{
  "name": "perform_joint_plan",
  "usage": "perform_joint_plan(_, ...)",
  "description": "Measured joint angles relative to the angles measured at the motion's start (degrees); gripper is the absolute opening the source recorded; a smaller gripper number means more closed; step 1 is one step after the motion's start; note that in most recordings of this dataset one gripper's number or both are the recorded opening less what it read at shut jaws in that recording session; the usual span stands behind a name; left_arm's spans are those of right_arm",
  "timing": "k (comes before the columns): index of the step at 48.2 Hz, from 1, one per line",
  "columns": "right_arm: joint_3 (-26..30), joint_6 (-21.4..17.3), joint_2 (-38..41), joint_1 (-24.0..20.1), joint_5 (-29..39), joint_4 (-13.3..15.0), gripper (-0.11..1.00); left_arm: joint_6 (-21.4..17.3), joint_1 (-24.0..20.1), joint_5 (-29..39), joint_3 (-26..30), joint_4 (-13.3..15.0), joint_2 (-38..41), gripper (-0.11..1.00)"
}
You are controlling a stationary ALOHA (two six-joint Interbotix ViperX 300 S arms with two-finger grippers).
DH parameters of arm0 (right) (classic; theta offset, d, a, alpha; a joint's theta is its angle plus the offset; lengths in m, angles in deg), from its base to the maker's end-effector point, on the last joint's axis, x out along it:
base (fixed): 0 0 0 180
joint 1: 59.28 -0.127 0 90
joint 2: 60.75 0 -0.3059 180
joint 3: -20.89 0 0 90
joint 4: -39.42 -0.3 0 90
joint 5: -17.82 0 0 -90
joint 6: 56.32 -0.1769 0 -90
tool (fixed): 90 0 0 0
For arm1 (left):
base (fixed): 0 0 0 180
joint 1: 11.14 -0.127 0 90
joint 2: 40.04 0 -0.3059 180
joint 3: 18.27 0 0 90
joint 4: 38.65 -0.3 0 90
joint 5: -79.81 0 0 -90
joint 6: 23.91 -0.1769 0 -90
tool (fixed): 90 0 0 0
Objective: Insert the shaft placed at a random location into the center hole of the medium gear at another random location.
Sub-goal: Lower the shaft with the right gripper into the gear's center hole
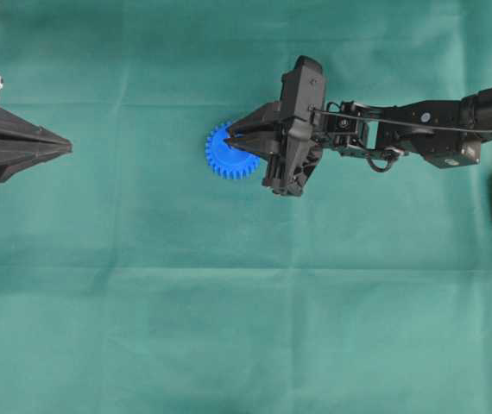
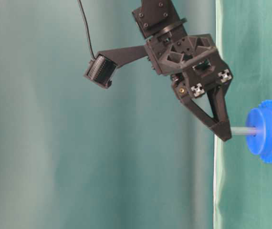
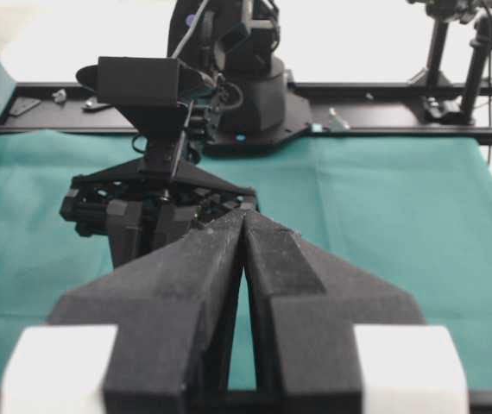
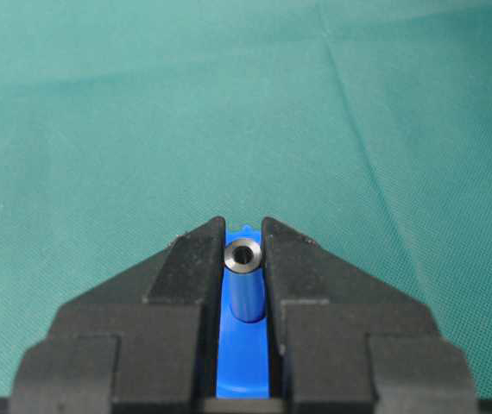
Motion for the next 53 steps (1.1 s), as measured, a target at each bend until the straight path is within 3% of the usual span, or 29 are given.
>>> perform_joint_plan(53, 1.2, 0.0, 4.0, 0.1, 0.5, 0.0, 0.13, -0.3, 0.0, -0.1, -0.1, 0.0, 0.0, 0.0)
